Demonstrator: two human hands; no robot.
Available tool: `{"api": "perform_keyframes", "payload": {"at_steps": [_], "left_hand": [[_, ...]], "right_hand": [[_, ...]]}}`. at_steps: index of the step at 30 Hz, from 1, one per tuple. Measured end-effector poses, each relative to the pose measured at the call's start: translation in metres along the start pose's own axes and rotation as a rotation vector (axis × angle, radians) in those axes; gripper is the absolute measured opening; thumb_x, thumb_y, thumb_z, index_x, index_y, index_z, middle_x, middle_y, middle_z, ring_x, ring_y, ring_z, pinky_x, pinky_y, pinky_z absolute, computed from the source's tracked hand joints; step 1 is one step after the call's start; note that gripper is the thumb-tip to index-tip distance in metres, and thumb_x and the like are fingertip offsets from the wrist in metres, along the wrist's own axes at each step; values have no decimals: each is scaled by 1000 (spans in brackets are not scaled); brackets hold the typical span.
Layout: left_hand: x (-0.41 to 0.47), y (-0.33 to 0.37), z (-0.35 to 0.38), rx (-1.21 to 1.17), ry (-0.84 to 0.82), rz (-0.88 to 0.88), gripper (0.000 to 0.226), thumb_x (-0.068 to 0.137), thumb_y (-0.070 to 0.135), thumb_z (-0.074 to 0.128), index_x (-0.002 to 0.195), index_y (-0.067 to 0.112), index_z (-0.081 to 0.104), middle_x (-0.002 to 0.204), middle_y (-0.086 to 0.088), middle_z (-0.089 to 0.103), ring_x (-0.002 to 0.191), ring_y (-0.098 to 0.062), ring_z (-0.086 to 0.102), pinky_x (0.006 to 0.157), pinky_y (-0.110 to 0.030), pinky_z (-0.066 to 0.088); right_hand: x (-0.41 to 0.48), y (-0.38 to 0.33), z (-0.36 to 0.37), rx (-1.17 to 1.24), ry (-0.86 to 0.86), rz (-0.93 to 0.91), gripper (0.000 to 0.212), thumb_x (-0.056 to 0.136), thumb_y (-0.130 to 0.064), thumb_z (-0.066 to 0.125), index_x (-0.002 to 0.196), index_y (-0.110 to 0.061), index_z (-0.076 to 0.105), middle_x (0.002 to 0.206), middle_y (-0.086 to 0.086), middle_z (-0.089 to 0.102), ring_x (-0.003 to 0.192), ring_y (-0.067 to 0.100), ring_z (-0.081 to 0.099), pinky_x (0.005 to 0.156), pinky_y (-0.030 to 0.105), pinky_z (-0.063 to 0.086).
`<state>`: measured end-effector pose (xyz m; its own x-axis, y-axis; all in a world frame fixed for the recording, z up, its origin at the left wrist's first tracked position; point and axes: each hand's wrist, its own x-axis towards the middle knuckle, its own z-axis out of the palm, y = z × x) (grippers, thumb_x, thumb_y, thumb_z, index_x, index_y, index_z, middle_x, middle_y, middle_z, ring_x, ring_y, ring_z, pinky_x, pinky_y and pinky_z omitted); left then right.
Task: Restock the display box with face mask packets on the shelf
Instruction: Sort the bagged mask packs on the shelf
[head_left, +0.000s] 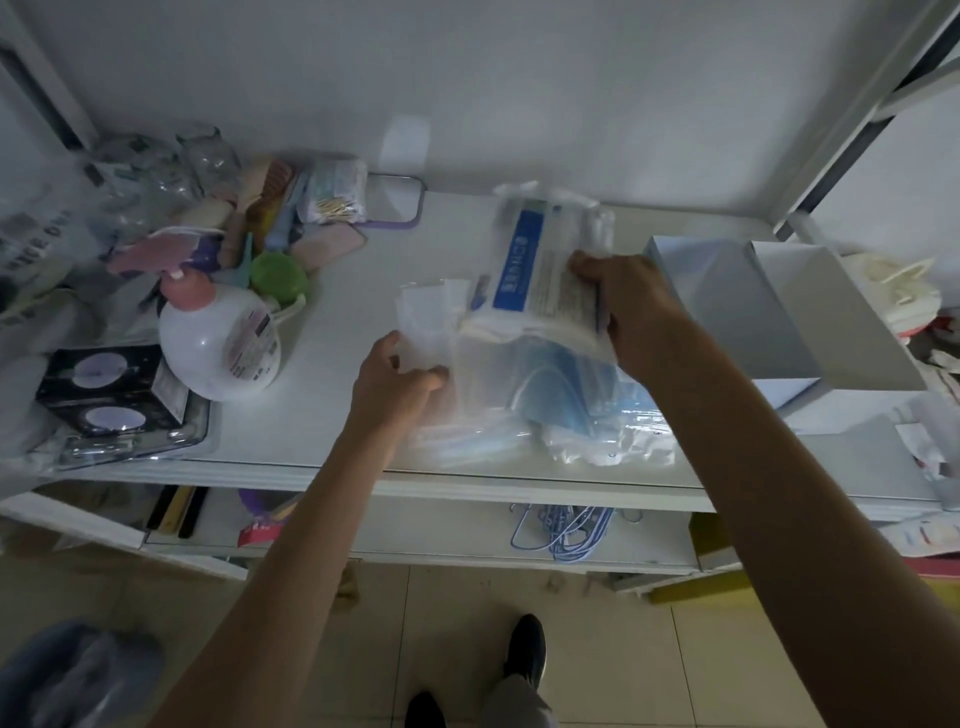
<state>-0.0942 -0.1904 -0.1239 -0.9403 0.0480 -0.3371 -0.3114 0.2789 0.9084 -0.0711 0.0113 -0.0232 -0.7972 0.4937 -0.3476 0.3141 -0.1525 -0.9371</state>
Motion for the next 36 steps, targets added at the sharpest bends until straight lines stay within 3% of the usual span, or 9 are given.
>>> {"api": "perform_keyframes", "payload": {"at_steps": [2, 6, 11, 16, 21, 24, 26, 29, 36], "left_hand": [[2, 2, 2, 24, -24, 22, 77, 72, 23, 79, 141, 24, 47, 123, -4, 63, 102, -24, 65, 82, -35, 56], [7, 10, 2, 61, 15, 48, 75, 76, 30, 79, 142, 21, 46, 118, -1, 63, 99, -20, 65, 82, -31, 53], [14, 2, 13, 71, 10, -19, 86, 54, 37, 87, 129, 10, 55, 108, -2, 70, 87, -19, 71, 77, -32, 58], [22, -1, 29, 187, 21, -18, 105, 35, 61, 85, 127, 21, 53, 120, -3, 58, 105, -25, 62, 84, -39, 58], [15, -2, 26, 93, 19, 11, 80, 58, 59, 75, 119, 10, 61, 106, -5, 68, 83, -16, 69, 56, -17, 50], [9, -5, 27, 120, 90, 10, 46, 80, 53, 50, 95, 12, 64, 95, -12, 67, 94, -34, 64, 76, -33, 50], [6, -7, 28, 108, 69, 8, 50, 67, 50, 60, 107, 20, 65, 100, -4, 69, 99, -31, 65, 93, -42, 53], [5, -5, 31, 82, 84, 26, 65, 60, 40, 75, 121, 25, 57, 114, -2, 66, 104, -26, 64, 93, -43, 53], [8, 0, 39, 191, 138, 111, 48, 63, 30, 83, 101, 31, 53, 119, -2, 52, 117, -28, 50, 96, -44, 50]], "right_hand": [[2, -5, -10, -4, 45, -19, 16, 97, -12, 53, 84, -5, 60, 77, 7, 66, 65, 17, 67, 47, 21, 55], [5, -6, -25, -66, 70, -42, 21, 98, -17, 52, 110, -2, 61, 79, 4, 66, 65, 13, 66, 44, 18, 54], [8, 4, -28, -84, 37, -78, 14, 97, -16, 53, 94, -9, 65, 78, 2, 69, 68, 16, 68, 57, 26, 55], [10, 15, -27, -128, 23, -98, 15, 97, -15, 51, 93, -15, 66, 85, 1, 69, 81, 22, 68, 68, 33, 56], [10, 18, -36, -109, 15, -121, 19, 98, -13, 49, 89, -16, 65, 82, 0, 69, 78, 21, 68, 64, 31, 55], [11, 19, -41, -95, 27, -124, 17, 98, -13, 48, 99, -11, 65, 83, 2, 68, 75, 20, 67, 60, 29, 53], [12, 22, -42, -98, 32, -118, 17, 98, -13, 48, 102, -9, 65, 82, 2, 68, 73, 18, 67, 57, 28, 51], [13, 25, -42, -117, 27, -108, 16, 97, -13, 50, 97, -12, 66, 80, 0, 69, 74, 18, 67, 58, 28, 51], [17, 36, -40, -139, 25, -26, 13, 96, -17, 53, 99, -13, 65, 88, 4, 70, 91, 29, 68, 83, 42, 57]]}}
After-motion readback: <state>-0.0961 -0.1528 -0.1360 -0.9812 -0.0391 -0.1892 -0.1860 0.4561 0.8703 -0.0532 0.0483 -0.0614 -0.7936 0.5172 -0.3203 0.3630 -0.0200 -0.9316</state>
